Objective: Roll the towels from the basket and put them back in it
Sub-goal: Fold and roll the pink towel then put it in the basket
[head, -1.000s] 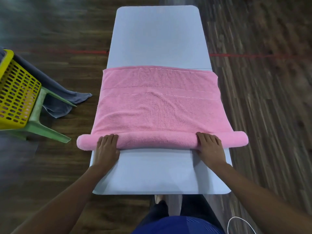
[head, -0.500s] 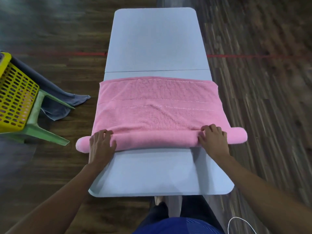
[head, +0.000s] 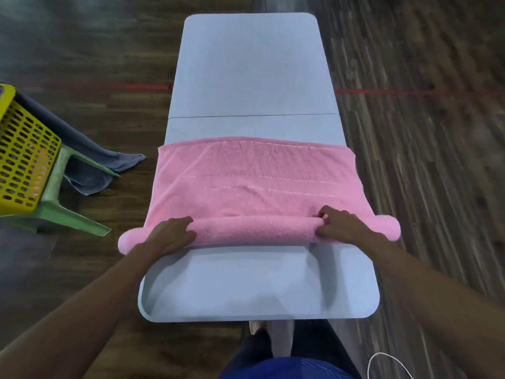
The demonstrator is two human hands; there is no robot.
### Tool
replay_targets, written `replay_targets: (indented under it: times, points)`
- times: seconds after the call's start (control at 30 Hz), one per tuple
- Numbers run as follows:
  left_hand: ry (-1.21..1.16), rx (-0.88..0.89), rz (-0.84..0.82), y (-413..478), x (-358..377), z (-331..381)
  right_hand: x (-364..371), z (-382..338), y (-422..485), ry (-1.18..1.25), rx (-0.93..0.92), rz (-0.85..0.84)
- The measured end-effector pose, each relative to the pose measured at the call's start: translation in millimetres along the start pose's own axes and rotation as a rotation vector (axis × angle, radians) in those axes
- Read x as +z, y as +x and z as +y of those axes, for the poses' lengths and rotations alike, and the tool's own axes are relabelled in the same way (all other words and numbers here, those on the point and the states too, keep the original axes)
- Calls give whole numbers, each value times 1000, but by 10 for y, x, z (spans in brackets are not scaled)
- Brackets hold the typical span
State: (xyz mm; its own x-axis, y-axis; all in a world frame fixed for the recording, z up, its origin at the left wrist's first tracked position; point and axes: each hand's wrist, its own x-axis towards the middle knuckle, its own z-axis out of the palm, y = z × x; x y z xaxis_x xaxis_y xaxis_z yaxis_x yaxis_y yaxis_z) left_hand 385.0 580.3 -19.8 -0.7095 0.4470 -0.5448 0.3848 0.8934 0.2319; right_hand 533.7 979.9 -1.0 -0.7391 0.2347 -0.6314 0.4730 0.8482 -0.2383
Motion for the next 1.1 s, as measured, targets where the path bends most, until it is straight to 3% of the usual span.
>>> replay_targets:
  times: [0.07, 0.13, 0.2, 0.27, 0.4, 0.57, 0.7, 0.77, 0.87, 0.93, 1.0, 1.1]
  points:
    - [-77, 19, 75, 14, -13, -68, -4, 9, 37, 10, 17, 63]
    - [-42, 65, 318, 22, 47, -82, 105, 27, 87, -103, -36, 357]
    - [-6, 122, 500, 15, 134, -41, 240, 20, 93, -139, -115, 546]
    - [13, 162, 519, -40, 217, 24, 346, 15, 40, -102, -177, 570]
    - [136, 222, 352, -116, 387, 19, 538, 150, -6, -256, -241, 489]
    - [190, 177, 244, -56, 266, -14, 481, 98, -11, -204, -162, 467]
    - [59, 114, 42, -76, 138, -69, 318, 29, -81, -239, -163, 187]
    - [81, 142, 173, -90, 173, -130, 296, 36, -94, -154, -126, 130]
    - [133, 192, 548, -105, 307, -107, 430, 53, -83, -180, -103, 440]
    - [99, 219, 665, -130, 351, -15, 528, 27, -74, -186, -141, 675]
    - [94, 266, 654, -151, 443, 17, 606, -4, -95, -153, -198, 718]
    - [167, 223, 486, -152, 515, -22, 692, 54, -102, -210, -226, 650]
